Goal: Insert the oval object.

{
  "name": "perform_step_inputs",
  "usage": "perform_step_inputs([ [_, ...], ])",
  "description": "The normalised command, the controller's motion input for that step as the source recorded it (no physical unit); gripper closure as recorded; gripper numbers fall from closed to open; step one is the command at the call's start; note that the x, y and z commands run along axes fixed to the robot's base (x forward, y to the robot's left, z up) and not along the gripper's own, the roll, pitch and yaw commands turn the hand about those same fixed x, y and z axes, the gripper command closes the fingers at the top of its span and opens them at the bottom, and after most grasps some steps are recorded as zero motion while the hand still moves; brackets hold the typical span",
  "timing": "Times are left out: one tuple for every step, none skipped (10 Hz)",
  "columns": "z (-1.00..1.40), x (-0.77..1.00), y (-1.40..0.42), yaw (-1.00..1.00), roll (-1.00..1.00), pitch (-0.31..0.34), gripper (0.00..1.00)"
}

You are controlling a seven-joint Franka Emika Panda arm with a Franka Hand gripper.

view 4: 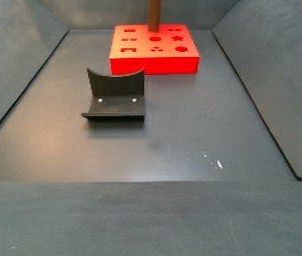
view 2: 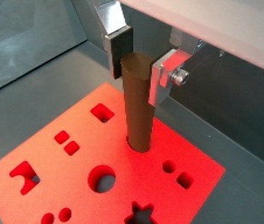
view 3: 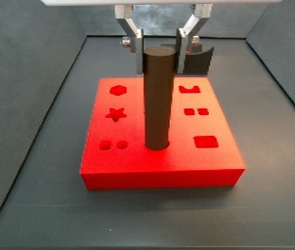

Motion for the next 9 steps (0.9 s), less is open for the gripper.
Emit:
perform_step_inputs([
  [-0.32,0.0,-0.21,0.0,0.28,0.0,1.0],
  [-0.41,0.0,-0.1,0.0,0.21,0.0,1.0],
  [-0.48,0.04,-0.05,0.0,0.17,0.0,1.0],
  [-0.52,0.13,-0.01,0.0,0.13,0.0,1.0],
  [-0.52,0.14,0.0,0.0,0.09,0.0,1.0],
  [-0.51,0.08,-0.02,0.0,0.08,-0.004,1.0],
  [-0.45,0.06,-0.03,0.0,0.07,-0.003,1.0],
  [-0.25,0.0,-0.01,0.0,0.03,0.0,1.0],
  [0.0,0.0,0.0,0.0,0.0,0.0,1.0],
])
